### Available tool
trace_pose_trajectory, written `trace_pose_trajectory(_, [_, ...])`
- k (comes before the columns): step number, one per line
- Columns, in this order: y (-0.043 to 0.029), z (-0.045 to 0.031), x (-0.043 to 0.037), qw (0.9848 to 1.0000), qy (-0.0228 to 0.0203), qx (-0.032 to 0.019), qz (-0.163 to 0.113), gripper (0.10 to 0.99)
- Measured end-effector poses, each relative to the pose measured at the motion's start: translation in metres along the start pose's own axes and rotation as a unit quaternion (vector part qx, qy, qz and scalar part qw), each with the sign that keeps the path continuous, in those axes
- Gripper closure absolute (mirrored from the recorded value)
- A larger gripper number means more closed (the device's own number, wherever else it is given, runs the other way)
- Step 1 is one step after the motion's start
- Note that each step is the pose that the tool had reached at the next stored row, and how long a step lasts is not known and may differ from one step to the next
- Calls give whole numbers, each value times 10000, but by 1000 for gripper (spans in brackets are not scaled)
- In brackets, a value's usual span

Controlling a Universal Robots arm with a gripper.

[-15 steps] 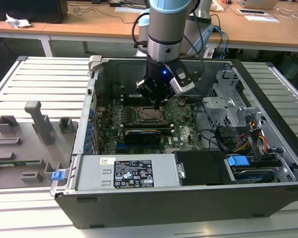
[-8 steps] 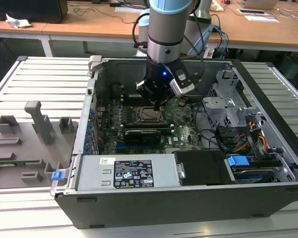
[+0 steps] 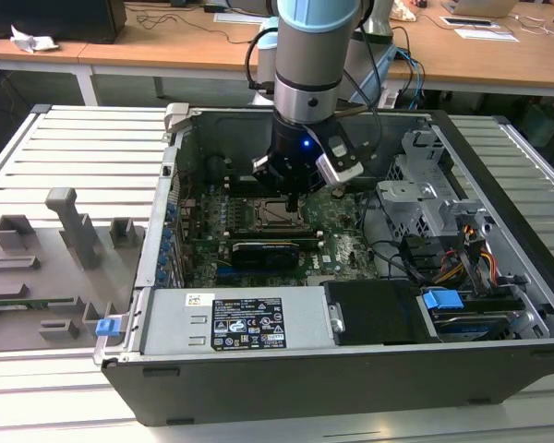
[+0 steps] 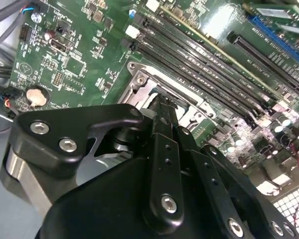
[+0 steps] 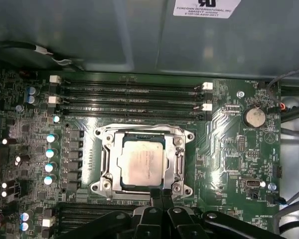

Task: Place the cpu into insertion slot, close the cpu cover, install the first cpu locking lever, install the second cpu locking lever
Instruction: 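Install the second cpu locking lever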

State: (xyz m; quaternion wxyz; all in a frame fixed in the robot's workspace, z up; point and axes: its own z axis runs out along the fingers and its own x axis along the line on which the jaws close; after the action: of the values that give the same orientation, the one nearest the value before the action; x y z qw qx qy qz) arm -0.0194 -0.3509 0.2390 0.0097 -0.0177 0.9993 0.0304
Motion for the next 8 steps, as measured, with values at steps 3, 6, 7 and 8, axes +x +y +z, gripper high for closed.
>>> trace_pose_trajectory(3, [-6, 0, 0, 9997, -9, -248, 4, 980])
trace_pose_trajectory(6, [-37, -2, 6, 9994, -13, -336, 6, 980])
trace_pose_trajectory(7, [-47, -2, 8, 9994, -13, -339, 6, 980])
trace_pose_trajectory(8, [-62, -3, 11, 9994, -13, -342, 6, 980])
